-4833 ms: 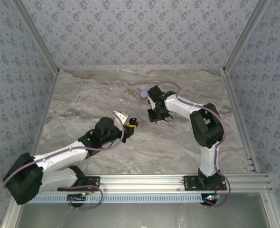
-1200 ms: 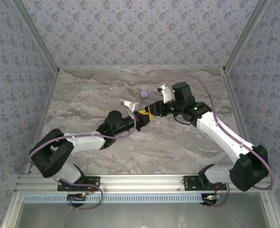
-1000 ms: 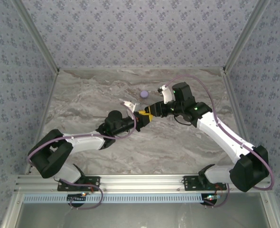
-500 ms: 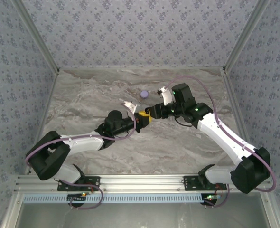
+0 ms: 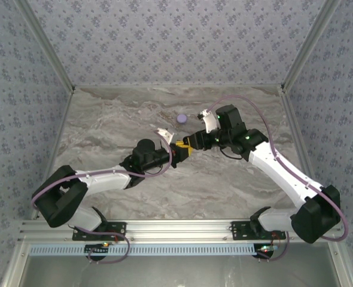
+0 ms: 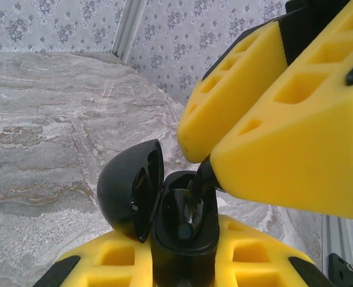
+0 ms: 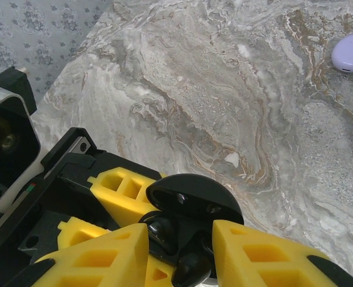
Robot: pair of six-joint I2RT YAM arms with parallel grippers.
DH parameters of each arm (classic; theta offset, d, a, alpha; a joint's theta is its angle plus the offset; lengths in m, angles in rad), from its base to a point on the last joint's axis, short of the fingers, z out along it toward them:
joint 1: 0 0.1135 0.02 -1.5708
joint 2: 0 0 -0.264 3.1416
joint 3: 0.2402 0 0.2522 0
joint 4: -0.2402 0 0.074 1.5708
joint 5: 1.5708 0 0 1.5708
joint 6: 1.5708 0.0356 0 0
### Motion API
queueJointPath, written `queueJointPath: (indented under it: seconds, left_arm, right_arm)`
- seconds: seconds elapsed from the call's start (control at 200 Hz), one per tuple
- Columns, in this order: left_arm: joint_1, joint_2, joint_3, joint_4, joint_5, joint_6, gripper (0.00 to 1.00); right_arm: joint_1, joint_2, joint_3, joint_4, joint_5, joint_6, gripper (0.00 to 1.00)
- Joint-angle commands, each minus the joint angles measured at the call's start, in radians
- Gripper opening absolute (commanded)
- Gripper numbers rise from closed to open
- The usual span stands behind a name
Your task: Insert the wireless bluetooth earbuds into the charging case
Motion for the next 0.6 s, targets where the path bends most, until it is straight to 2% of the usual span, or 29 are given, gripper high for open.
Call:
queueJointPath:
  seconds: [0.0, 0.215, 0.595]
  left_arm:
    - [-0.008, -0.039, 0.040, -0.006, 0.003, 0.025, 0.07]
    - [-0.009, -0.053, 0.035, -0.023, -0.013, 0.034, 0.07]
    - [-0.009, -0.074, 0.036, -0.051, -0.032, 0.043, 0.07]
  right_arm:
    - [0.007, 0.002, 0.043, -0.029, 0.025, -0.012, 0.40]
    - [0.011, -0.001, 0.050, -0.058, 0.071, -0.025, 0.46]
    - [0.015, 0.011, 0.056, -0.090, 0.108, -0.042, 0.46]
